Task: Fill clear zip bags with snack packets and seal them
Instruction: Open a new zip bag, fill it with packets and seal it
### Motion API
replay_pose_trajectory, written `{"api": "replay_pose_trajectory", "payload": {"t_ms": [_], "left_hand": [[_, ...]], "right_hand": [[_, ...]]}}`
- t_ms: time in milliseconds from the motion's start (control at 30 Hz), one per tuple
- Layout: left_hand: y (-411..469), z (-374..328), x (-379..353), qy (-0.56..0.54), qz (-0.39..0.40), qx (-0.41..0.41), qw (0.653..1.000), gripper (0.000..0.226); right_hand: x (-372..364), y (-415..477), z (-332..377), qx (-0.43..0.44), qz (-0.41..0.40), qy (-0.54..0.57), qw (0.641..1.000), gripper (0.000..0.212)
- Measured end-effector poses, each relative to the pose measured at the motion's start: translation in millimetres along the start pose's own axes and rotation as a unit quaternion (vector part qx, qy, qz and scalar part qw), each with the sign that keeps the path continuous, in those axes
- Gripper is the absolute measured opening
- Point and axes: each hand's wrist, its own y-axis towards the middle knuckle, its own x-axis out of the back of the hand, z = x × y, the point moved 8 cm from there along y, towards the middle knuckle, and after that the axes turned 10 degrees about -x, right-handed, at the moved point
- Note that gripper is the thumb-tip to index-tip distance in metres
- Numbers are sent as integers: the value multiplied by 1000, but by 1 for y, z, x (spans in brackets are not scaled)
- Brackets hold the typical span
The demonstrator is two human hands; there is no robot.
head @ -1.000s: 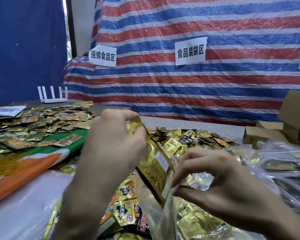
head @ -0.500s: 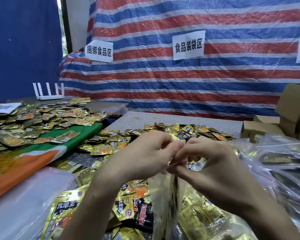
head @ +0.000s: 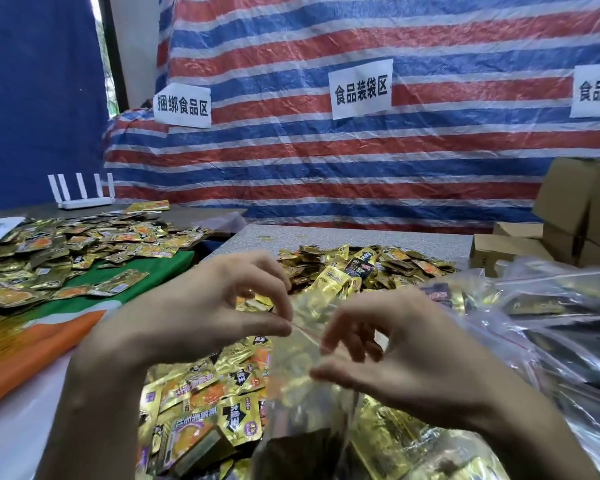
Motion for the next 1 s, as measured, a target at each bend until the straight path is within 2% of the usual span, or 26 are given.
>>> {"api": "replay_pose_trajectory", "payload": {"t_ms": [100,167,233,300,433,533,600,733,867,1000], "left_hand": [[-6,15,6,-44,-6,29,999,13],[-9,19,9,-58,-6,25,998,10],[-10,18,9,-76,0,9,997,9],[-10,18,12,-86,-6,1,996,10],[-9,22,19,-123,-55,-3,991,19],[-8,33,19,-137,-72,29,988,27],[-8,40,17,-127,-55,47,989,21],[-12,48,11,-101,-3,70,992,17],[-15,52,15,-97,-9,63,993,19],[-17,52,17,-116,-11,44,992,18]], "right_hand": [[-12,1,-19,-48,101,-67,991,19],[-11,2,-27,-61,114,-65,990,10],[-6,3,-29,-57,104,-51,992,6],[-2,4,-28,-49,83,-51,994,13],[7,7,-33,-60,13,-66,996,13],[4,8,-48,-119,41,-45,991,11],[4,6,-52,-125,65,3,990,12],[13,5,-54,-130,42,47,989,9],[19,4,-56,-146,25,67,987,10],[27,3,-60,-167,30,76,982,26]]}}
